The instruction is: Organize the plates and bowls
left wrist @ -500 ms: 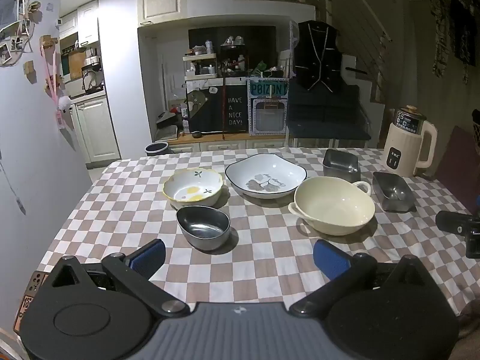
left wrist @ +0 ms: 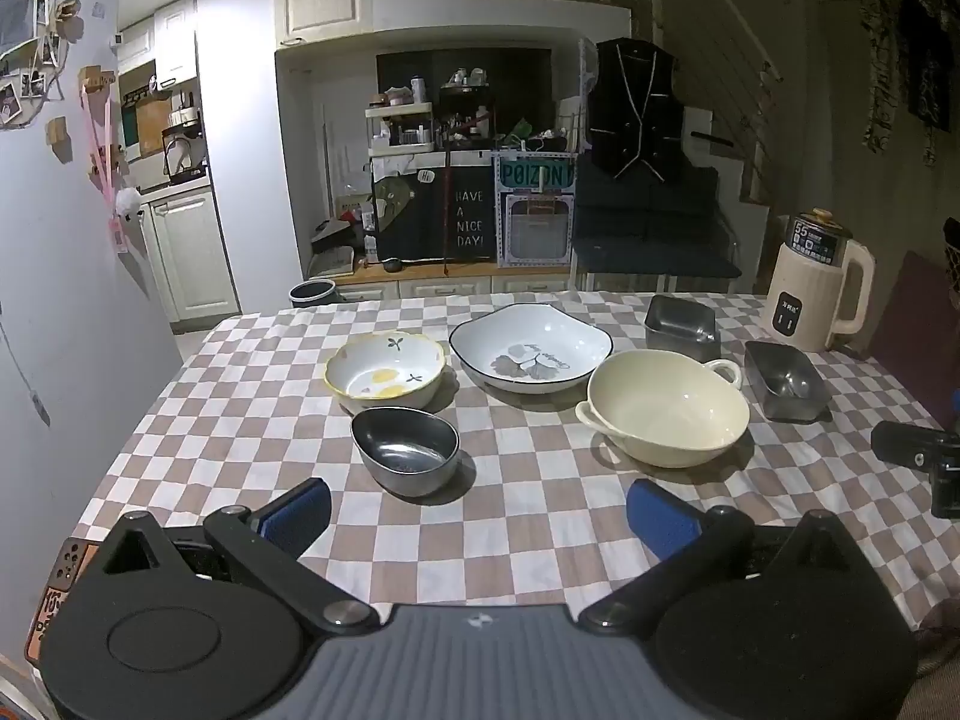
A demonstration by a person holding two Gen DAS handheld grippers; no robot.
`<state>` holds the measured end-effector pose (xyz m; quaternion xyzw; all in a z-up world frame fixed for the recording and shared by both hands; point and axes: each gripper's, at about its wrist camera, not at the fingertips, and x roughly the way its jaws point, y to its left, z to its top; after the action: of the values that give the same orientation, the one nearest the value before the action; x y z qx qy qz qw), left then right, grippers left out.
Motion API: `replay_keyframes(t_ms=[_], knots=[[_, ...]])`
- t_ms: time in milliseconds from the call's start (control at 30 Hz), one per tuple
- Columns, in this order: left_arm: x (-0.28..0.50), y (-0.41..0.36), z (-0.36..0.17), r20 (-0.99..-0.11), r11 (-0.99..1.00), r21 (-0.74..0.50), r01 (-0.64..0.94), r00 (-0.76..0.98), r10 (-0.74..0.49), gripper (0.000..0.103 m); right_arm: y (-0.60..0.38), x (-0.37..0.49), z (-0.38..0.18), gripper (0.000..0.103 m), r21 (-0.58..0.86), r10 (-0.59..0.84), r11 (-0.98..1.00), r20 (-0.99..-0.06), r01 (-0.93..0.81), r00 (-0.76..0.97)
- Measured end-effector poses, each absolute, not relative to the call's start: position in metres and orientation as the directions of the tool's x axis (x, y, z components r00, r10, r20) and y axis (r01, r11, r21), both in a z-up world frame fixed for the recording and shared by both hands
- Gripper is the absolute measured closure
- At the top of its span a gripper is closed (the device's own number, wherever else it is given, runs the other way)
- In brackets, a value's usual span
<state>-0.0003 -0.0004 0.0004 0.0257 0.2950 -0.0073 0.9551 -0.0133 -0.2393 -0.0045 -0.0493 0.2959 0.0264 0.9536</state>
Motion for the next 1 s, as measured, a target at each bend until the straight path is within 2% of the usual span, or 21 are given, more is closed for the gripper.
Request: replay_keyframes(t_ms=[1000], knots=[[0.0,0.0005,0.0005,-0.569,0.999,0.04,0.029,0.822,-0.001,0.0,-0.2393,-0.0123,-0.0057,0.0,-0.081,0.019,0.994,-0.572,-0.079,0.82]])
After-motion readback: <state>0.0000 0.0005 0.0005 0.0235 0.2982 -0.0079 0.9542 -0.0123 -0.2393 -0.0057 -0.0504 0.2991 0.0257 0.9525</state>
